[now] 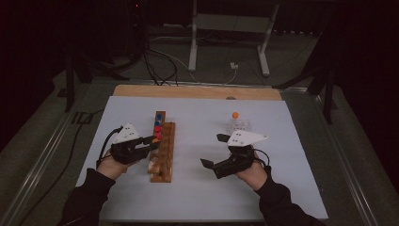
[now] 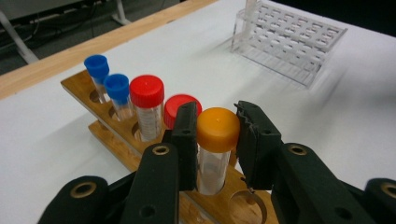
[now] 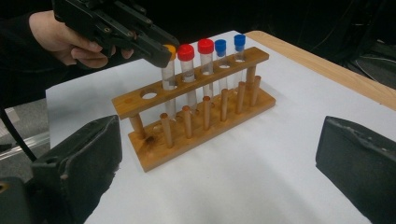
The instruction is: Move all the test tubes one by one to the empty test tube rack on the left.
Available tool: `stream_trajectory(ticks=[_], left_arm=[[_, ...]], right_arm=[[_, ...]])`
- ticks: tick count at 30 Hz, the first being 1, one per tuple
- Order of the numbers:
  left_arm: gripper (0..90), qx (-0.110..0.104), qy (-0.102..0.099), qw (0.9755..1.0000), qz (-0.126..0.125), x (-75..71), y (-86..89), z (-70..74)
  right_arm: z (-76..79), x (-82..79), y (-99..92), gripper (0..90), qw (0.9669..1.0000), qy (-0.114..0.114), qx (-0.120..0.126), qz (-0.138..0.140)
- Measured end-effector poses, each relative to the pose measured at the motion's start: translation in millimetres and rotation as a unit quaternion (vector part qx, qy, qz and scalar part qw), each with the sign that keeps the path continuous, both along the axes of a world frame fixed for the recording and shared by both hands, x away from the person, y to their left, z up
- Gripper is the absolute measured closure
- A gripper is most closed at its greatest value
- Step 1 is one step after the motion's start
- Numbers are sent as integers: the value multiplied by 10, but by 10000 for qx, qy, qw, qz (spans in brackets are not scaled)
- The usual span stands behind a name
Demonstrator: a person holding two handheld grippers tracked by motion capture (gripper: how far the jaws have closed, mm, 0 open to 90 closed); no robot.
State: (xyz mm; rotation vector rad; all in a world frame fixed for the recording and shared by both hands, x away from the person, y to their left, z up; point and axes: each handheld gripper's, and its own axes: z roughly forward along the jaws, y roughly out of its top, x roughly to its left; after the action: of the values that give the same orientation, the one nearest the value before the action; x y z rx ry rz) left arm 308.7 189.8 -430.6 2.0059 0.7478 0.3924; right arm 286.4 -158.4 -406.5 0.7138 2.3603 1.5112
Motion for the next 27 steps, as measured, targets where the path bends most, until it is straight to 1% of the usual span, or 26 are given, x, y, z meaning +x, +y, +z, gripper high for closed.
stream_trajectory(ticks=[5, 6, 7, 10, 18, 22, 24, 26, 27], left_arm=[[714, 99, 113, 9999, -4, 15, -10, -43], [714, 82, 133, 9999, -3, 17, -11, -54], [713, 66, 135, 9999, -1, 19, -9, -57], [713, 114, 125, 9999, -10, 18, -12, -50], [710, 74, 125, 9999, -43, 12, -3, -61], [709, 164, 145, 9997, -83, 1, -3, -63], [706, 113, 159, 9998, -81, -2, 5, -70], [706, 137, 163, 9997, -88, 1, 13, -64], [706, 116, 171, 9997, -93, 1, 15, -66]], right_arm=[[5, -1, -3, 6, 10000, -5, -7, -12], [5, -1, -2, 6, 10000, -8, -18, -7], [4, 0, -2, 6, 10000, -4, -19, -9], [4, -1, -3, 6, 10000, -7, -21, -13], [8, -1, -6, 6, 10000, -7, -8, -12], [8, -2, -5, 6, 10000, -17, -16, -1], [6, 2, -5, 6, 10000, 1, -5, -12], [8, 0, -5, 6, 10000, -16, -20, -10], [9, 0, -5, 6, 10000, -15, -18, -5]])
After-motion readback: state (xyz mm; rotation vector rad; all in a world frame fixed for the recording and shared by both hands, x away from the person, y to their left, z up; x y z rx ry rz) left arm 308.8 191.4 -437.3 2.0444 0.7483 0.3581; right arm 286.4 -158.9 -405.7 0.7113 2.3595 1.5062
